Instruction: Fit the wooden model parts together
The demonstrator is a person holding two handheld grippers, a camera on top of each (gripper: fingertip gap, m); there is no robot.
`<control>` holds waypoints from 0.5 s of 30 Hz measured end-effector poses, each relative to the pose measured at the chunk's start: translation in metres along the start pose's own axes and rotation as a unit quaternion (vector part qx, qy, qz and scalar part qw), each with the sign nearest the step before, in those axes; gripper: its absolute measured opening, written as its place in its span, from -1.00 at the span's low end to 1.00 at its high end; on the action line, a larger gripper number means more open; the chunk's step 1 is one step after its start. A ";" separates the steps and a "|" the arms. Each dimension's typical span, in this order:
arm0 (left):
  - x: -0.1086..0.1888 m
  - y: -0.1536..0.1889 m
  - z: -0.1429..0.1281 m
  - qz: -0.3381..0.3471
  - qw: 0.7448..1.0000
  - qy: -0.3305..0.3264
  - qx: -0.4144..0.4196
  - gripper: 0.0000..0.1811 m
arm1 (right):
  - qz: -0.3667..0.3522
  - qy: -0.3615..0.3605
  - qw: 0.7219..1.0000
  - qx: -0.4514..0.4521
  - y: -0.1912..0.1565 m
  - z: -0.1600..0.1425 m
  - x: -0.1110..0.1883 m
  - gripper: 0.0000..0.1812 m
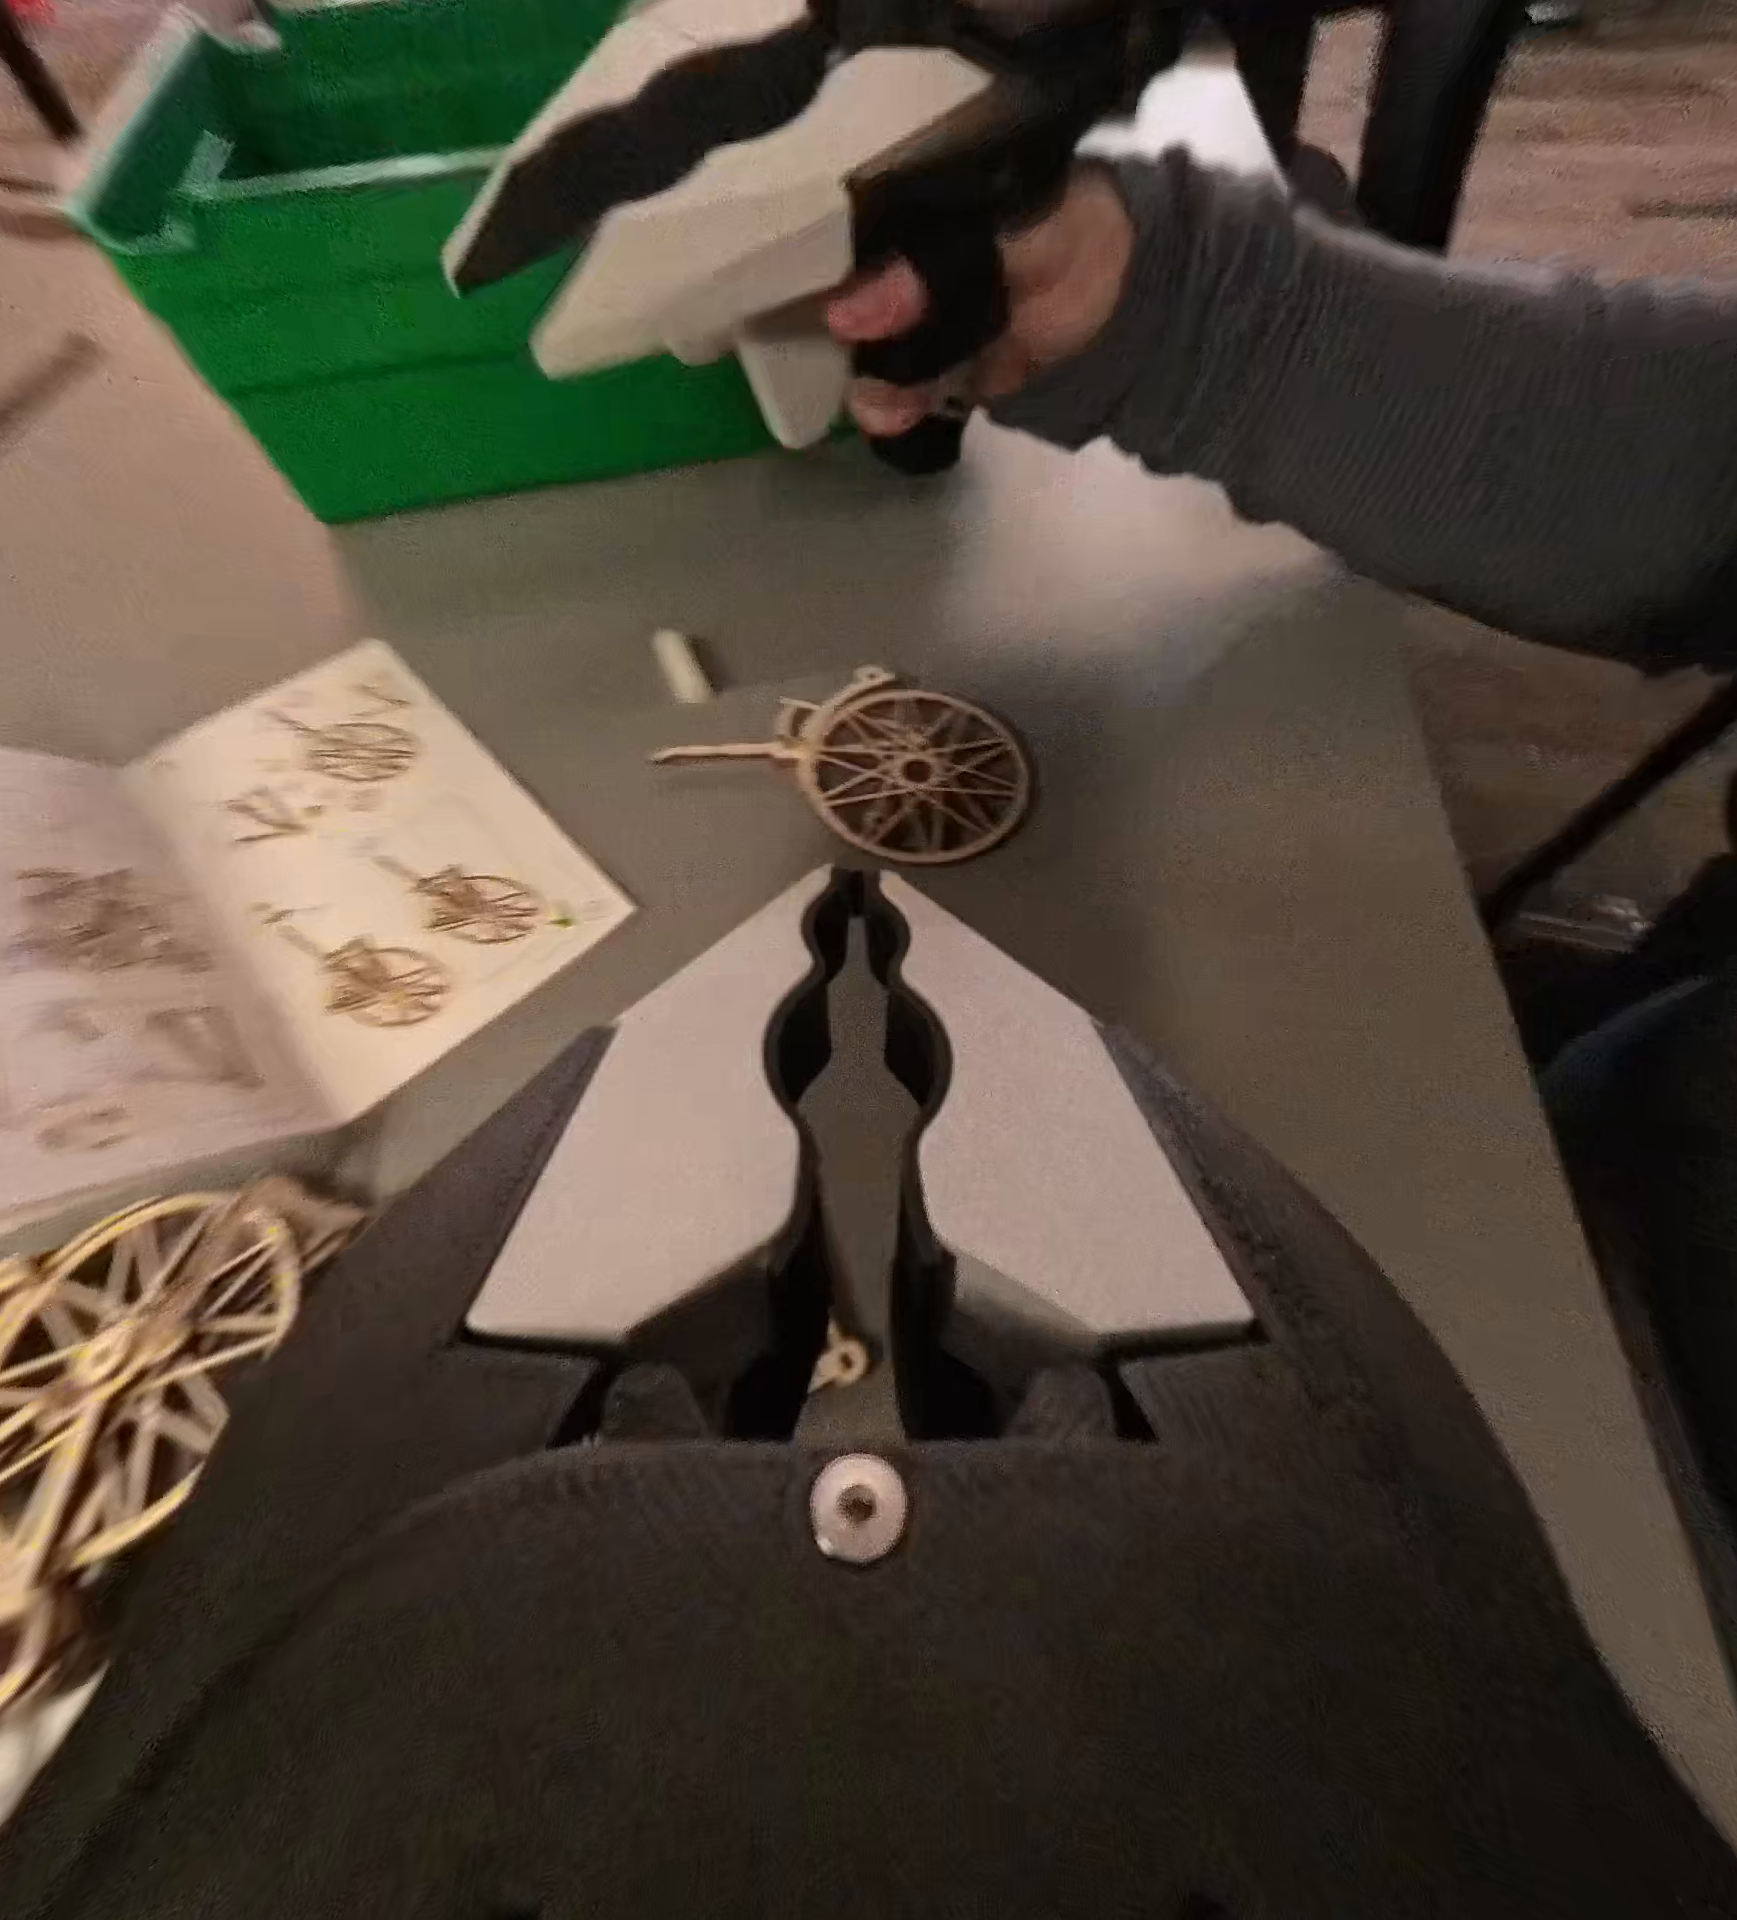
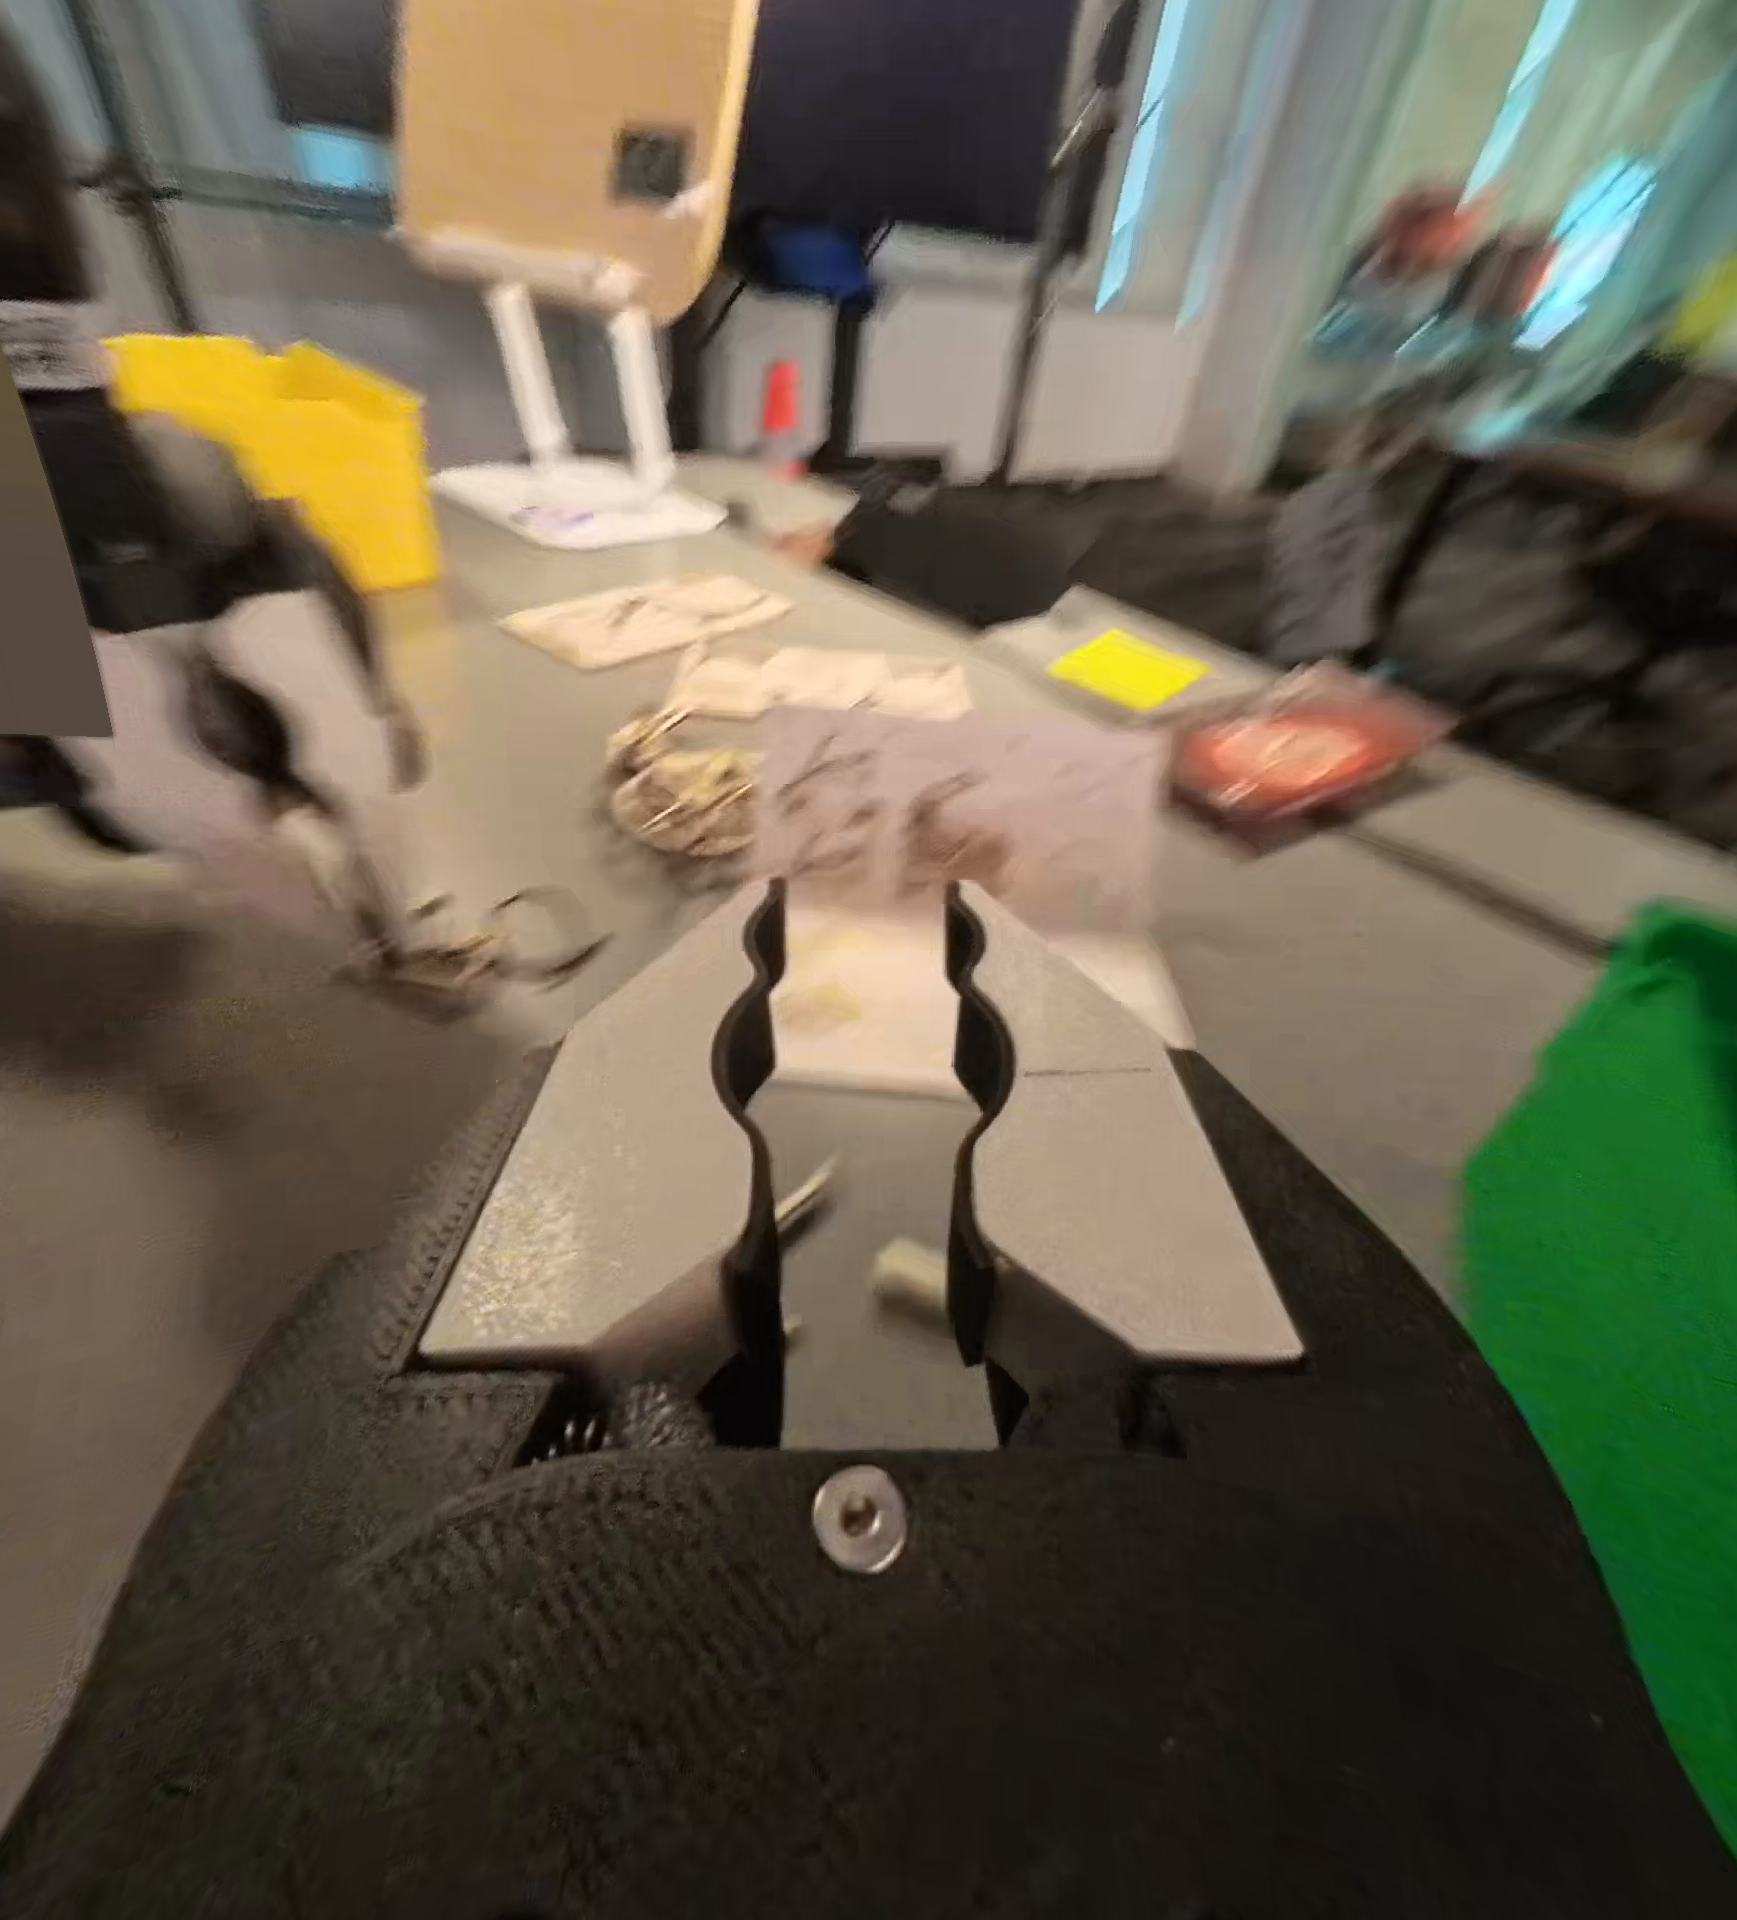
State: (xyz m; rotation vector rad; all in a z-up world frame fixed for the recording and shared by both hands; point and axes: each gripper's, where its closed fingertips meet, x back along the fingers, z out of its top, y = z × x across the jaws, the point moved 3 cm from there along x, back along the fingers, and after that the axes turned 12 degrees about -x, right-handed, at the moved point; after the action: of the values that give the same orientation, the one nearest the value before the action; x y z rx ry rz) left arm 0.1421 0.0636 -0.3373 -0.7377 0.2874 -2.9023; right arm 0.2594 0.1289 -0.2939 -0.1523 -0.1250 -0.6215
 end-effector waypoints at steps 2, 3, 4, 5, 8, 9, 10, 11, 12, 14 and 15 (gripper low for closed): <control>-0.014 0.005 -0.001 -0.016 0.999 -0.030 0.008 -0.98 | 0.020 -0.075 0.996 -0.043 -0.021 -0.026 0.015 -0.50; -0.020 0.004 -0.003 -0.011 0.999 -0.045 0.007 -0.98 | 0.016 -0.098 0.994 -0.052 -0.029 -0.038 0.022 -0.44; -0.025 0.002 -0.004 -0.003 0.998 -0.057 0.004 -0.98 | 0.009 -0.112 0.992 -0.055 -0.037 -0.048 0.029 -0.40; -0.029 0.001 -0.007 0.001 0.997 -0.072 0.003 -0.98 | -0.002 -0.118 0.992 -0.052 -0.044 -0.055 0.035 -0.37; -0.042 0.001 -0.023 -0.003 0.992 -0.124 0.024 -0.98 | -0.027 -0.112 0.992 -0.046 -0.057 -0.070 0.048 -0.36; -0.044 0.003 -0.027 -0.008 0.991 -0.133 0.025 -0.98 | -0.034 -0.109 0.992 -0.048 -0.058 -0.072 0.051 -0.36; -0.046 0.004 -0.031 -0.010 0.990 -0.140 0.025 -0.98 | -0.041 -0.102 0.993 -0.050 -0.058 -0.071 0.053 -0.34; -0.047 0.004 -0.034 -0.008 0.989 -0.146 0.023 -0.98 | -0.043 -0.099 0.993 -0.056 -0.059 -0.070 0.054 -0.33; -0.048 0.005 -0.037 -0.007 0.988 -0.150 0.020 -0.97 | -0.043 -0.105 0.991 -0.065 -0.060 -0.072 0.053 -0.32; -0.049 0.006 -0.037 -0.009 0.989 -0.144 0.023 -0.90 | -0.051 -0.130 0.987 -0.075 -0.059 -0.078 0.051 -0.29; -0.049 0.007 -0.036 -0.011 0.989 -0.143 0.028 -0.86 | -0.057 -0.140 0.986 -0.074 -0.058 -0.081 0.049 -0.28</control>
State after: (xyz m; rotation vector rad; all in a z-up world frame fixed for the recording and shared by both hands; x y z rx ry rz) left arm 0.1674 0.0707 -0.3924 -1.1349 0.1642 -2.7614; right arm 0.2710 0.0399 -0.3590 -0.3790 -0.3624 -0.7225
